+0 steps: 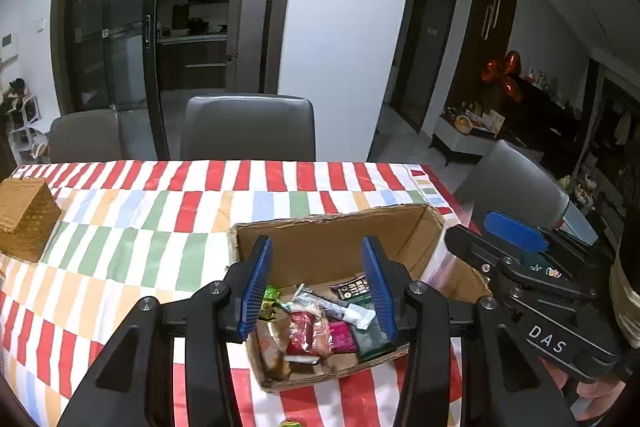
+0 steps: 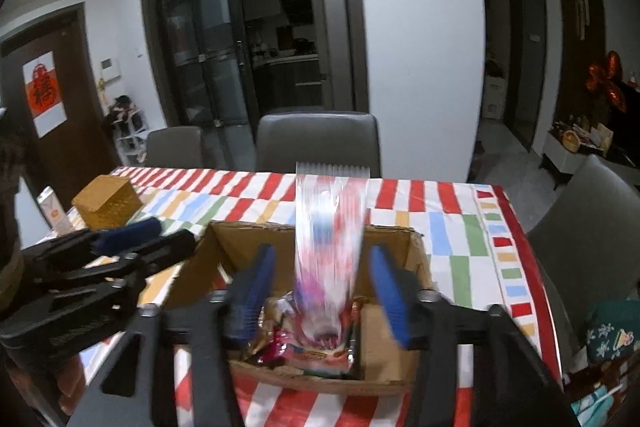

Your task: Organize snacks

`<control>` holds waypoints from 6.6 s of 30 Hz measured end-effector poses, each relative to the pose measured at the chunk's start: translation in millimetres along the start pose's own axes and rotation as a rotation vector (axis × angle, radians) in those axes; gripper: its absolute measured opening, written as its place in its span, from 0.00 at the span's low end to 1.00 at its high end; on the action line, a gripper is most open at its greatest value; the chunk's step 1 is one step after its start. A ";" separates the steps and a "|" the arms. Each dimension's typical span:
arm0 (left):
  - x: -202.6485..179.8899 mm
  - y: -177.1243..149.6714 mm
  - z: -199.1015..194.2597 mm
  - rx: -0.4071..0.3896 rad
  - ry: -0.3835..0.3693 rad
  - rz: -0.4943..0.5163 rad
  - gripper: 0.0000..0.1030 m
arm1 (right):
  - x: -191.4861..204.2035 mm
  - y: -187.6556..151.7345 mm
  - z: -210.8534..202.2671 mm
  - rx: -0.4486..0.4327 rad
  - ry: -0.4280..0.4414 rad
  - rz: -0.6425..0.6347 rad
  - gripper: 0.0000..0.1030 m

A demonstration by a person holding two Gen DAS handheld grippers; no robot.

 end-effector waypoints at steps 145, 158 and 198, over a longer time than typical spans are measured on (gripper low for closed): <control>-27.8 -55.1 -52.5 0.028 0.046 0.056 0.25 | 12.2 -54.0 -76.5 0.003 0.054 0.026 0.21; -20.9 -8.2 -12.6 0.029 0.048 0.058 0.25 | -0.7 -12.5 -36.8 0.021 0.021 0.006 0.20; -31.3 -97.8 -158.6 -0.187 0.233 0.111 0.96 | 0.9 -77.3 -173.3 -0.141 -0.145 -0.049 0.86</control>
Point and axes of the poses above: each gripper's, at about its wrist camera, not at the fingertips, and z roughly the way its jaws point, x to its left, y to its top, the point moved 9 cm from there along z, roughly the way its jaws point
